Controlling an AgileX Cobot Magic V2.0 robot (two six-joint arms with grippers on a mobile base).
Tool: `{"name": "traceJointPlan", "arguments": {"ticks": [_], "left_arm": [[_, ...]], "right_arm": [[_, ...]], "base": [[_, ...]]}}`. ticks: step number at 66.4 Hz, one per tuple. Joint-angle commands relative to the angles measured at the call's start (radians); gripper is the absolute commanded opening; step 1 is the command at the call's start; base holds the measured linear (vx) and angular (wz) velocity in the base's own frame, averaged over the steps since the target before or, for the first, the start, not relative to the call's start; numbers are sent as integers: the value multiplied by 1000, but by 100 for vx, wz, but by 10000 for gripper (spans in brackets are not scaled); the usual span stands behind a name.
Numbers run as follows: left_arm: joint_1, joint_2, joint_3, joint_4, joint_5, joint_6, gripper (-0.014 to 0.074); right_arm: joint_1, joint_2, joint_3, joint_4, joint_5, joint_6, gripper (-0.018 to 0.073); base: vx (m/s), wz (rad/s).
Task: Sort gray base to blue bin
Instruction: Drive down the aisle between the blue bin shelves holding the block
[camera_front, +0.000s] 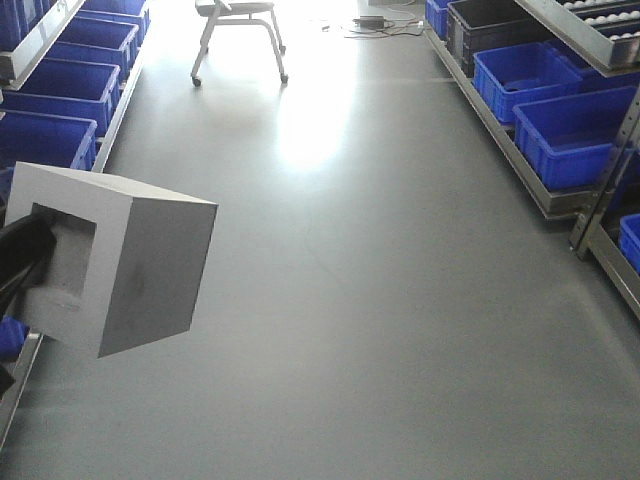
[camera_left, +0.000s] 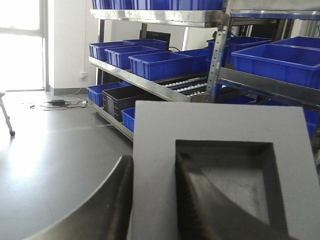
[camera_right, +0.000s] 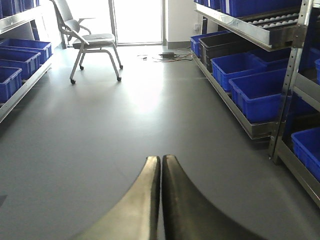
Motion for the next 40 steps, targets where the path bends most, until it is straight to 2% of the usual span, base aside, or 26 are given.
{"name": "traceJointPlan", "arguments": {"ticks": [1, 26, 40], "left_arm": [[-5, -1, -30, -7, -111, -9, -6], [-5, 1, -30, -7, -111, -9, -6], [-5, 1, -30, -7, -111, -9, -6]], "right_arm": [[-3, 18, 2, -5, -72, -12, -5], [-3, 18, 2, -5, -72, -12, -5], [-3, 18, 2, -5, -72, -12, -5]], "base": [[41, 5], [39, 7], [35, 24]]}}
